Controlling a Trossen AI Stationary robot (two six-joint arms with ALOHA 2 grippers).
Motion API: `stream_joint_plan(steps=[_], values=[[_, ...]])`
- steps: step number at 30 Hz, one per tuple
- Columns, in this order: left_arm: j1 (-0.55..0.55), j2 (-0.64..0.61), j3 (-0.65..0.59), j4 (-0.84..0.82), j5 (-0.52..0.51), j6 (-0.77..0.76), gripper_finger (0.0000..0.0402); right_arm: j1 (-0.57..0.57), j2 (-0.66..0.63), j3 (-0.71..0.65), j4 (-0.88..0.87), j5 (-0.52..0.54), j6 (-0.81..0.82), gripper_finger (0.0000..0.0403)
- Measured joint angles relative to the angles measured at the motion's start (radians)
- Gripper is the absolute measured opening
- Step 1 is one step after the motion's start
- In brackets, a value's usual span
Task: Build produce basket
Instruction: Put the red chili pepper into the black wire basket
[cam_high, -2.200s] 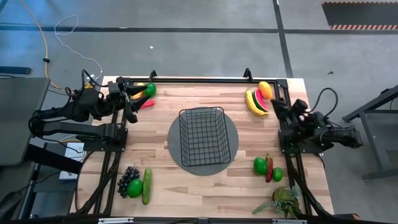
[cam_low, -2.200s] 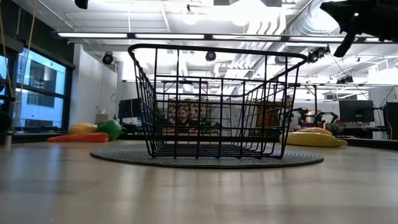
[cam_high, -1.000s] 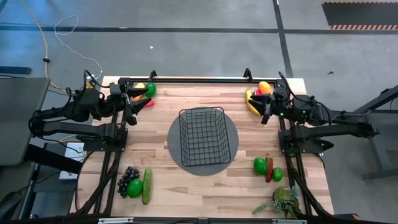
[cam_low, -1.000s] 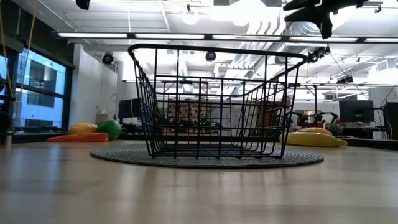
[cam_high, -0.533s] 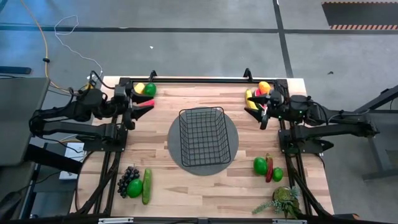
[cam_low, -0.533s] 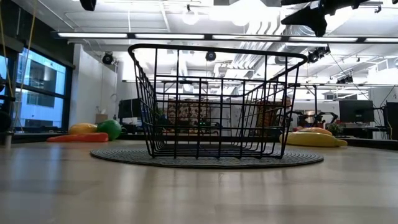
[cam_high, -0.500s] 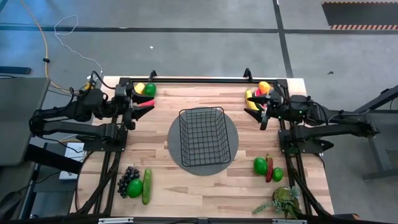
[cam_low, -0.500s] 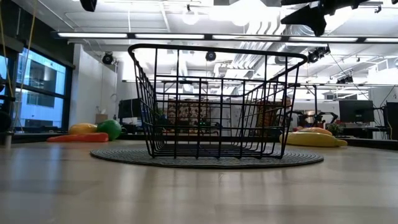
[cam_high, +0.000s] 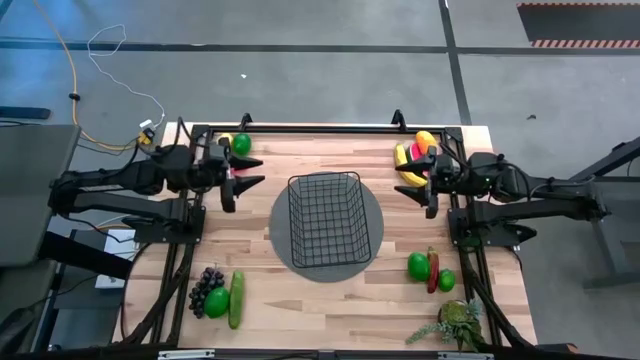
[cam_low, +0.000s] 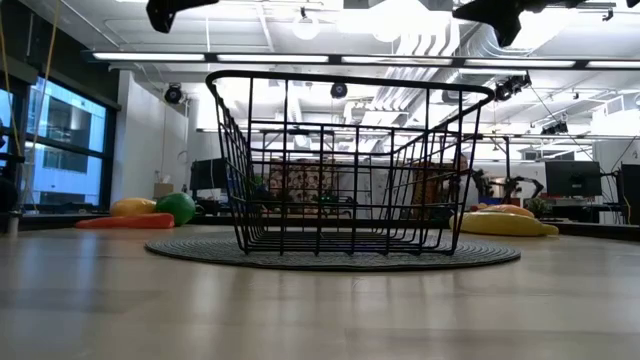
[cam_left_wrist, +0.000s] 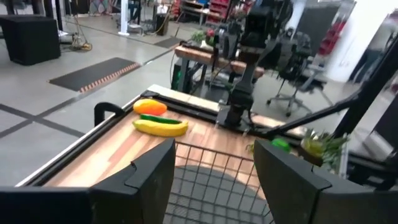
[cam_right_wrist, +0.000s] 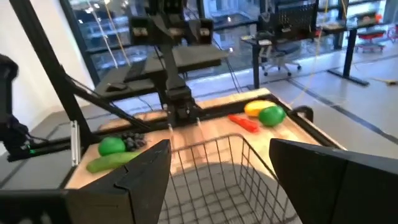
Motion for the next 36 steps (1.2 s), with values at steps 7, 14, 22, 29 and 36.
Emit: stream_joint_plan(steps=[7, 14, 22, 29, 36], values=[[0.0, 0.014, 0.0, 0.0, -0.001, 0.062, 0.0207, 0.0, 0.001, 0.0, 0.02, 0.026, -0.05, 0.0257], [0.053, 0.085, 0.047, -0.141, -0.099, -0.093, 0.0207, 0.0, 0.001, 0.0, 0.024, 0.1, -0.051, 0.0257], [0.268, 0.32, 0.162, -0.569, -0.109, -0.036, 0.0212, 0.0, 0.003, 0.0, 0.018, 0.116, -0.014, 0.0257], [0.42, 0.514, 0.161, -0.741, -0.121, 0.044, 0.024, 0.0, 0.003, 0.0, 0.016, 0.116, -0.013, 0.0257], [0.539, 0.673, 0.16, -0.738, -0.123, 0.099, 0.0258, -0.001, 0.003, 0.0, 0.016, 0.138, 0.059, 0.0257]])
